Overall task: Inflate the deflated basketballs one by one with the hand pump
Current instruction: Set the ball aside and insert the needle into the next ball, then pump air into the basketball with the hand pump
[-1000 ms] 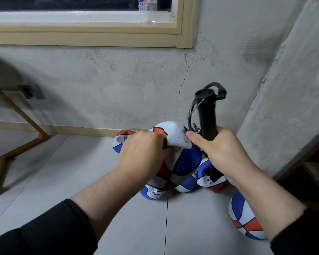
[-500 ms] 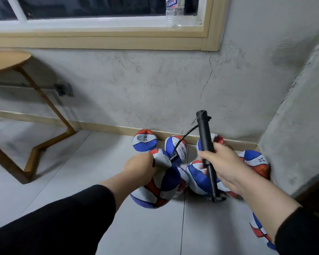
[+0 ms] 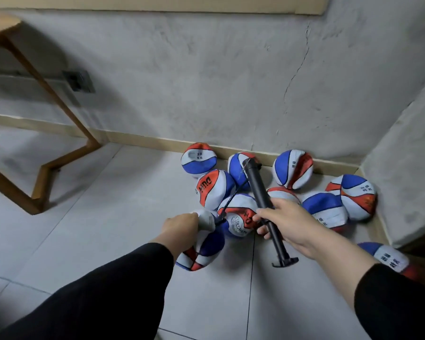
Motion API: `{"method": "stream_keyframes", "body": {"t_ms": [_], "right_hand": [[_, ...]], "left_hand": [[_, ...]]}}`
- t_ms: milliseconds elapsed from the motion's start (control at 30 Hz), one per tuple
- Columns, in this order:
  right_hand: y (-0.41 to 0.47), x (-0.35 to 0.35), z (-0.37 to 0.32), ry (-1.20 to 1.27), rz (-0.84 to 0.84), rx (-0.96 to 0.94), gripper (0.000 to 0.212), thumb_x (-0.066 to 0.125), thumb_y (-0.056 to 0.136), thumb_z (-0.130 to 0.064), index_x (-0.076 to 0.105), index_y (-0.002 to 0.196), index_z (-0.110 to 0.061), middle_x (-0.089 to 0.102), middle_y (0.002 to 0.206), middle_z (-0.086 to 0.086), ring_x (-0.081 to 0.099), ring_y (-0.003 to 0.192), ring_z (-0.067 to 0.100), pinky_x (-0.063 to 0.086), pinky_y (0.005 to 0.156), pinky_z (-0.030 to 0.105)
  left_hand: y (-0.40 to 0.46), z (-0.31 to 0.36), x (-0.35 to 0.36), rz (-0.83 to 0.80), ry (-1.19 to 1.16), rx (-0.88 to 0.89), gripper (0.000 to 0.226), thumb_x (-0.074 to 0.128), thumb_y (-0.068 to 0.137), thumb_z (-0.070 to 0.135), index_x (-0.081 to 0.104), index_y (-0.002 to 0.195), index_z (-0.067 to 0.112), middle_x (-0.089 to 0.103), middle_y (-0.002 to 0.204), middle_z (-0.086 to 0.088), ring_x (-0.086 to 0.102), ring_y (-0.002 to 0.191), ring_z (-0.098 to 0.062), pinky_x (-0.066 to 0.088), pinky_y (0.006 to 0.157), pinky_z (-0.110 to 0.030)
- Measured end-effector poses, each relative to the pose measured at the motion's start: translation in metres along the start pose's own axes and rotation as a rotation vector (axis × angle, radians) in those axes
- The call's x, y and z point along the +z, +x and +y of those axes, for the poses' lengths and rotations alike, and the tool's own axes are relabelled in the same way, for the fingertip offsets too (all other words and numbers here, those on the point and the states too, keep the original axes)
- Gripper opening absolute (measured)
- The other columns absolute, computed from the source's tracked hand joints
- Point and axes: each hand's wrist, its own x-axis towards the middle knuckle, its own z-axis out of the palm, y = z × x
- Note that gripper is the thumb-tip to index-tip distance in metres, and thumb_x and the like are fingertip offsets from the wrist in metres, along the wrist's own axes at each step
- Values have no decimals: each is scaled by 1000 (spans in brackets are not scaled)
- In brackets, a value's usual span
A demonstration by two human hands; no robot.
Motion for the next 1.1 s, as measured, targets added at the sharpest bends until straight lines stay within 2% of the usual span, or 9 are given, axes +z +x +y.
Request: {"method": "stream_keyframes", "body": {"t_ms": [300,433,533,567,633,733,867,967,1100], "right_hand": [[23,23,28,-102,28,46,17,57,101,-15,62,108,0,68,90,9,54,52,18,48,55,35],[34,28,24,-127,0,-4,12,55,103,-16,62,107,-7,66,91,7,51,51,15,47,51,31],[39,30,24,-150,5,-27,12,56,102,-18,62,106,-9,66,94,11,51,52,14,45,49,29],[39,31,23,-140,20,-28,11,57,102,-19,61,106,-10,67,96,14,51,51,15,44,49,29],[37,33,19,-116,47,-34,10,60,101,-20,59,106,-12,69,100,18,51,51,15,44,48,29],[27,33,10,-143,28,-67,7,61,99,-16,58,103,-21,67,85,8,51,50,15,43,47,27],[7,27,4,-219,8,-105,9,59,98,-11,66,104,-11,72,82,5,59,57,16,52,58,36],[-9,14,3,-243,100,-149,17,63,100,-26,73,106,-13,77,92,-4,70,86,10,56,82,32],[-39,3,18,-300,363,-180,30,54,102,-44,62,85,-19,60,74,-10,58,77,16,44,63,16]], "left_hand": [[46,-17,57,-106,120,-48,31,59,96,29,58,127,20,63,128,-8,61,119,-32,44,88,-32],[57,-7,60,73,97,-50,41,52,94,7,52,135,12,54,133,-12,51,127,-34,45,102,-42],[56,18,42,340,-320,-49,24,43,102,17,63,110,6,67,112,-17,61,103,-38,49,88,-44],[53,29,35,389,-501,-75,36,39,106,28,64,100,4,70,101,-17,62,94,-38,50,85,-44],[40,51,25,384,-916,-125,65,31,107,54,69,86,5,74,81,-13,68,80,-34,55,79,-44],[21,80,16,177,-1369,-133,59,40,106,60,72,93,12,75,73,-4,70,69,-18,58,71,-37],[9,107,12,116,-1488,-146,32,67,98,44,69,97,11,72,87,-11,69,76,-24,58,70,-37],[-3,118,4,181,-1564,-234,21,61,103,34,62,96,14,63,83,-6,60,71,-19,47,58,-26],[-22,129,-2,184,-1726,-296,22,53,107,34,59,101,14,64,74,-4,61,62,-18,50,56,-26]]}}
